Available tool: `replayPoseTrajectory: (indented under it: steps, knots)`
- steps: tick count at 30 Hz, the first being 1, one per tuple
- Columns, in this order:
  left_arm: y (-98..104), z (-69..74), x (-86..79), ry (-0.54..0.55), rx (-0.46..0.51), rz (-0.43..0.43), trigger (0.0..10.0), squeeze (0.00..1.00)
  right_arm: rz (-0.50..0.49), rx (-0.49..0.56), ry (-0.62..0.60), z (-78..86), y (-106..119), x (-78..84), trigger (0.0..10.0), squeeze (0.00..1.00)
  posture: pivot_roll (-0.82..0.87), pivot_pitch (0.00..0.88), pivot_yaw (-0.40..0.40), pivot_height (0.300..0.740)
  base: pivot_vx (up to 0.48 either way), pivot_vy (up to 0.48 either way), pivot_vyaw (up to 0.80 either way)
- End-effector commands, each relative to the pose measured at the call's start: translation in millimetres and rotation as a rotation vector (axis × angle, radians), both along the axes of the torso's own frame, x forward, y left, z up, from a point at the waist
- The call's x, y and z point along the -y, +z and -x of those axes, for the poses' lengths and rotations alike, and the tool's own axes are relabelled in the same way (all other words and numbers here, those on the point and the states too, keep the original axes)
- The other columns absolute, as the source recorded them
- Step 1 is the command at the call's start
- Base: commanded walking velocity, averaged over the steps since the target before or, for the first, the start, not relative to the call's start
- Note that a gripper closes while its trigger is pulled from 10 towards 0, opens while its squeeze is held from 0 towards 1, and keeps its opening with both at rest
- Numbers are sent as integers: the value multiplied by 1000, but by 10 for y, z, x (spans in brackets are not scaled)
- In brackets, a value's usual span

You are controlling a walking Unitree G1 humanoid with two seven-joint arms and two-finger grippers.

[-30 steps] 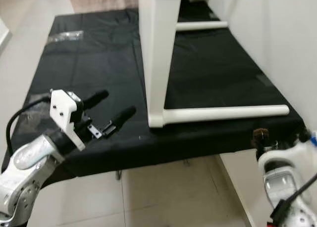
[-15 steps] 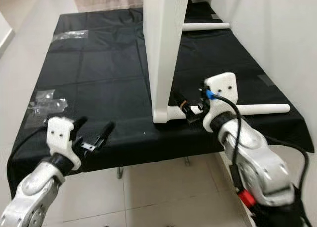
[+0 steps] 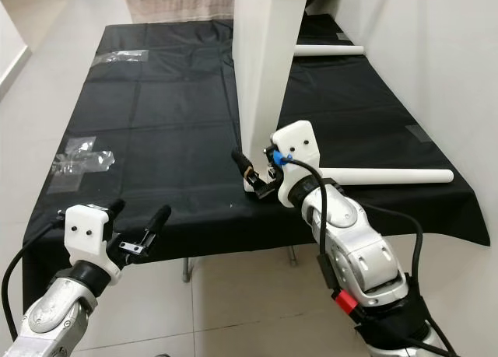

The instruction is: Building children table

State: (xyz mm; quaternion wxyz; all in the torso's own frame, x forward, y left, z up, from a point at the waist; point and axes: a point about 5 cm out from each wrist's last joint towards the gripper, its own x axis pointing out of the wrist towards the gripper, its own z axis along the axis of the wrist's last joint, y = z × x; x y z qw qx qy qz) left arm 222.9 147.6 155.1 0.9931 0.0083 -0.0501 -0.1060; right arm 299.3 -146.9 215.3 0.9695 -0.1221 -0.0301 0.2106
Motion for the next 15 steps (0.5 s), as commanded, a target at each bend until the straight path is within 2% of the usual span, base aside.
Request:
replayPoseTrajectory:
  steps: [1, 3, 6, 15]
  knots:
    - [-45, -5, 13, 7, -13, -11, 10000, 0, 24, -6, -36, -47, -96, -8, 10000, 0, 12, 141, -20, 740, 0, 0, 0]
    - [-14, -31, 22, 6, -1, -14, 10000, 0, 35, 7, -117, -148, -131, -10, 10000, 0, 16, 144, -19, 740, 0, 0, 0]
    - [12, -45, 27, 5, 11, -21, 10000, 0, 33, 11, -163, -220, -136, -35, 10000, 0, 25, 146, -21, 740, 0, 0, 0]
    - [62, -30, 22, 13, 29, -20, 10000, 0, -24, 21, -196, -377, -62, -206, 10000, 0, 38, 164, -21, 740, 0, 0, 0]
